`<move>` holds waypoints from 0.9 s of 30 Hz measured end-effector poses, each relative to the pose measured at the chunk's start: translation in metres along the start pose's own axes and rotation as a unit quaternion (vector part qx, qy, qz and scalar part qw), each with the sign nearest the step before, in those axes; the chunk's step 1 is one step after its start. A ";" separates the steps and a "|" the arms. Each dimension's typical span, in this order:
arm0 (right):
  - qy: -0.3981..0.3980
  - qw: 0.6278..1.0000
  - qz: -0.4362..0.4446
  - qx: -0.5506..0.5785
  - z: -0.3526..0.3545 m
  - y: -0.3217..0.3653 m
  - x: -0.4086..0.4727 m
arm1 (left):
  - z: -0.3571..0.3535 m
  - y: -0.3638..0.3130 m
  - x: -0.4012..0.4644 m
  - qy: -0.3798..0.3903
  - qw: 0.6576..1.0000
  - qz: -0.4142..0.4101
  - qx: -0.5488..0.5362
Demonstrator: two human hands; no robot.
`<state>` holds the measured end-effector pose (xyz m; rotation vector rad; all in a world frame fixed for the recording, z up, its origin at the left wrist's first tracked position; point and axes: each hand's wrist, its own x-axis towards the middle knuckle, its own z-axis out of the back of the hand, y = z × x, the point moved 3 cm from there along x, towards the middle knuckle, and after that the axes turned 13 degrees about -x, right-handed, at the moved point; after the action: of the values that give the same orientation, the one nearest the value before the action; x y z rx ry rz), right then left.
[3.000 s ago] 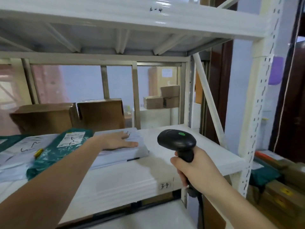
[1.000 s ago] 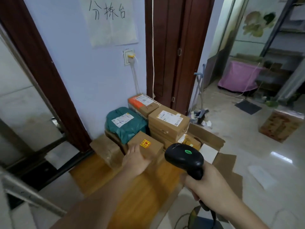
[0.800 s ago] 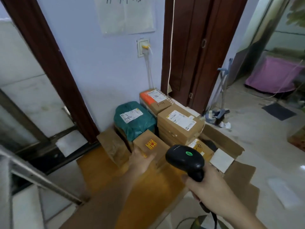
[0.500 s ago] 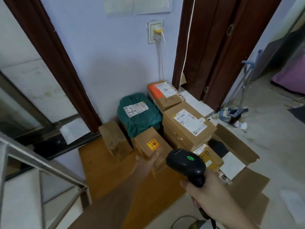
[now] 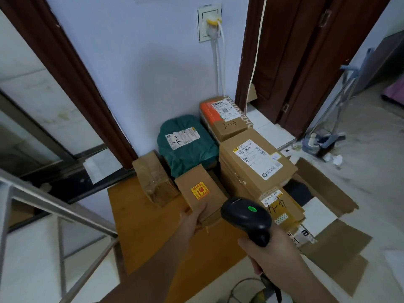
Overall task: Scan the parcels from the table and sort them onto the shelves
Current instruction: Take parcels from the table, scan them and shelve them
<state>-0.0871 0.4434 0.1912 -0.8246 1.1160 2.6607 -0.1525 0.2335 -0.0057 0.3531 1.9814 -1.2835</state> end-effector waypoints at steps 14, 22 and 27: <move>0.014 0.999 0.002 0.046 -0.012 0.002 0.000 | 0.012 -0.028 -0.012 -0.060 0.985 -0.157 0.040; 0.008 0.998 -0.012 0.058 -0.013 -0.005 -0.003 | -0.041 -0.046 -0.016 -0.135 0.915 -0.096 0.369; 0.005 0.997 -0.021 0.071 -0.013 -0.010 -0.003 | -0.035 -0.044 -0.010 -0.186 0.943 -0.079 0.265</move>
<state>-0.0754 0.4422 0.1794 -0.8262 1.2580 2.5119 -0.1864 0.2450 0.0388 0.1843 1.3505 -1.8350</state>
